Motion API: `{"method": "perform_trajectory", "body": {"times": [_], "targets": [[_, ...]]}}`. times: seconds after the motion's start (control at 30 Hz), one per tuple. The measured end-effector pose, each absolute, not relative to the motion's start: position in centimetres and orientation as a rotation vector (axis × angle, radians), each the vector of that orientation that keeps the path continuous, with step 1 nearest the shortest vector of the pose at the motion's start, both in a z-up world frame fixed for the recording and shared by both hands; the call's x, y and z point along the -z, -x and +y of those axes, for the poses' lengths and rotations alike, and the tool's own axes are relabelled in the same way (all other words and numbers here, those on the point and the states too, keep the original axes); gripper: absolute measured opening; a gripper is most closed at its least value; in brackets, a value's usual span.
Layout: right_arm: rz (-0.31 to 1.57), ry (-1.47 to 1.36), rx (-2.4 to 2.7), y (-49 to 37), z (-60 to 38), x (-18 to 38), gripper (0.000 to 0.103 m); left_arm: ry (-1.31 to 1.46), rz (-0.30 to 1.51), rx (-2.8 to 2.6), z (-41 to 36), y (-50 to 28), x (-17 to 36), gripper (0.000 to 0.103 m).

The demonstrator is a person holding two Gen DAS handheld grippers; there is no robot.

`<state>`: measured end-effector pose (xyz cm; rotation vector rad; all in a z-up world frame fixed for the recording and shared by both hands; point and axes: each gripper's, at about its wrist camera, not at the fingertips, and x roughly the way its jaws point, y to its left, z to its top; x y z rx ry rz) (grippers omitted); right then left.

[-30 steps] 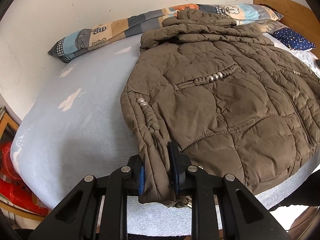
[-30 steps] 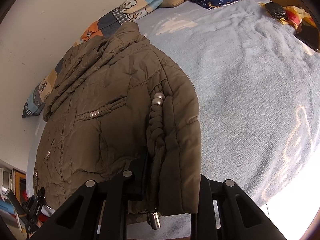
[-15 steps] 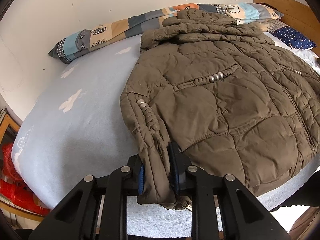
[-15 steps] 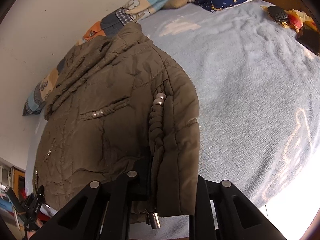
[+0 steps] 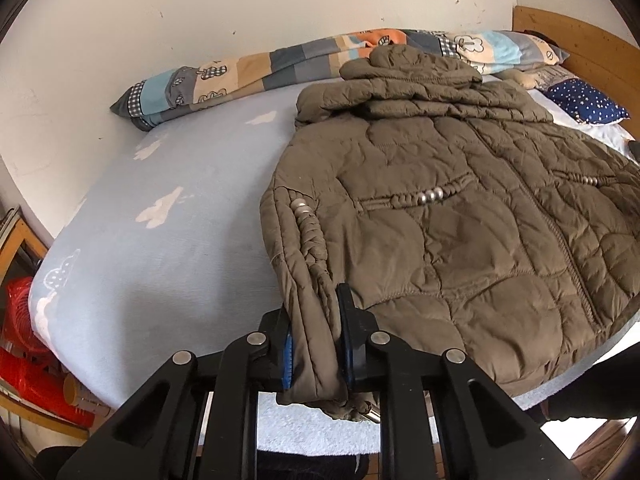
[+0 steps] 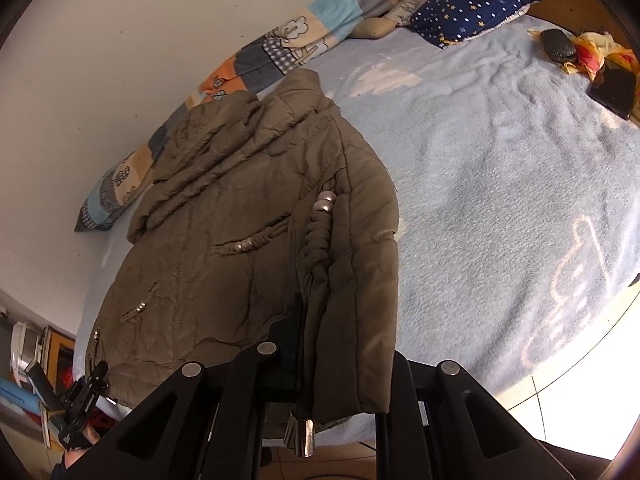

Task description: Fold large clothes

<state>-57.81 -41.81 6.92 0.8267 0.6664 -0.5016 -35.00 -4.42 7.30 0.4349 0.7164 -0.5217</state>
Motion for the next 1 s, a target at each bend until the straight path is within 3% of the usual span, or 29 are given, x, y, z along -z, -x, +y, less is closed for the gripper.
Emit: {"method": "perform_trajectory", "body": {"times": [1.0], "targets": [[0.652, -0.776, 0.453, 60.6, -40.0, -9.8, 0.013, -0.399, 0.706, 0.54, -2.6, 35.1, -10.4, 0.017]]}}
